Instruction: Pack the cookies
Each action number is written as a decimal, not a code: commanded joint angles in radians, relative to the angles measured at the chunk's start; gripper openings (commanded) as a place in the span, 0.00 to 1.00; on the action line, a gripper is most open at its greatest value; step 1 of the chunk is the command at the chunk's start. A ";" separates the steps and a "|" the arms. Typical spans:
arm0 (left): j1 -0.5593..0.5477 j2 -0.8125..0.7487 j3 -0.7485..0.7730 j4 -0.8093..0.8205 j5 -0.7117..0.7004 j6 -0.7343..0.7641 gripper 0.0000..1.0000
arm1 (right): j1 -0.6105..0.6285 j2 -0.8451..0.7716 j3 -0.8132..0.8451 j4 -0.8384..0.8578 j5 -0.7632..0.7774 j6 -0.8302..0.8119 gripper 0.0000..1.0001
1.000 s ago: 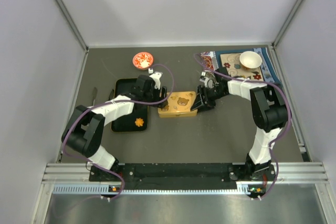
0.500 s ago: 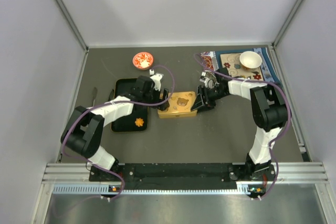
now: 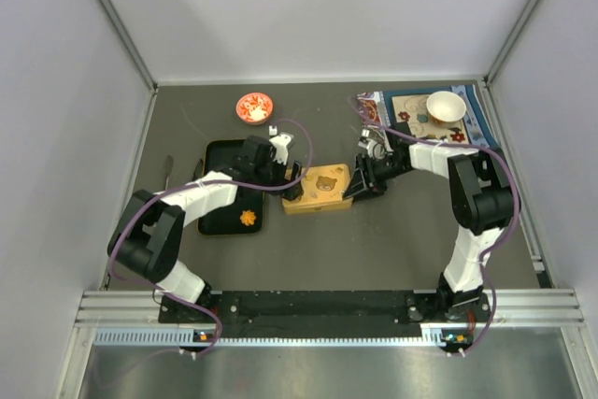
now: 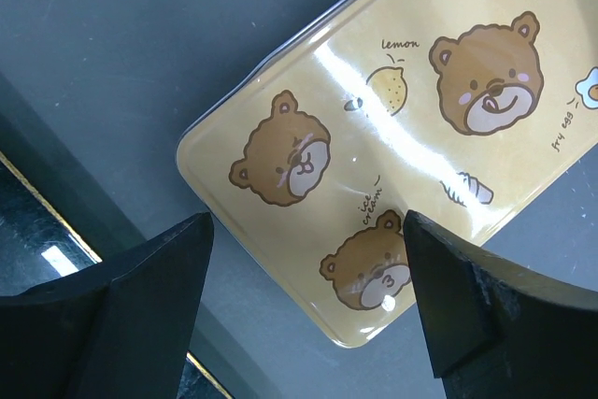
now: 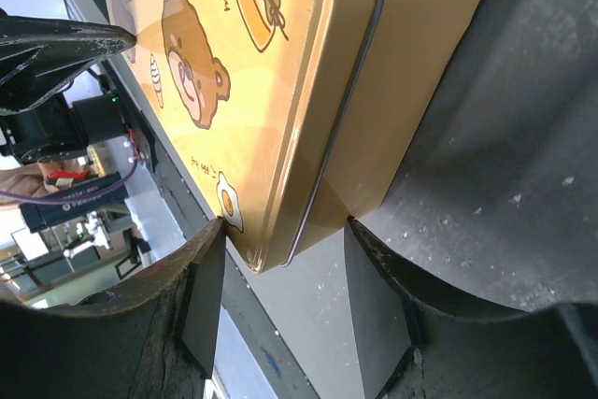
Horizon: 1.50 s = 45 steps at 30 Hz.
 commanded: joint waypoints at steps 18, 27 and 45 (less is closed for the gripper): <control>0.007 0.099 0.128 -0.099 -0.112 0.048 0.84 | -0.020 0.034 -0.073 -0.153 0.203 -0.143 0.00; 0.007 0.091 0.116 -0.101 -0.128 0.055 0.80 | -0.016 0.001 -0.047 -0.156 0.156 -0.144 0.00; 0.007 0.053 0.093 -0.087 -0.102 0.049 0.80 | -0.017 0.011 0.036 -0.164 0.099 -0.155 0.44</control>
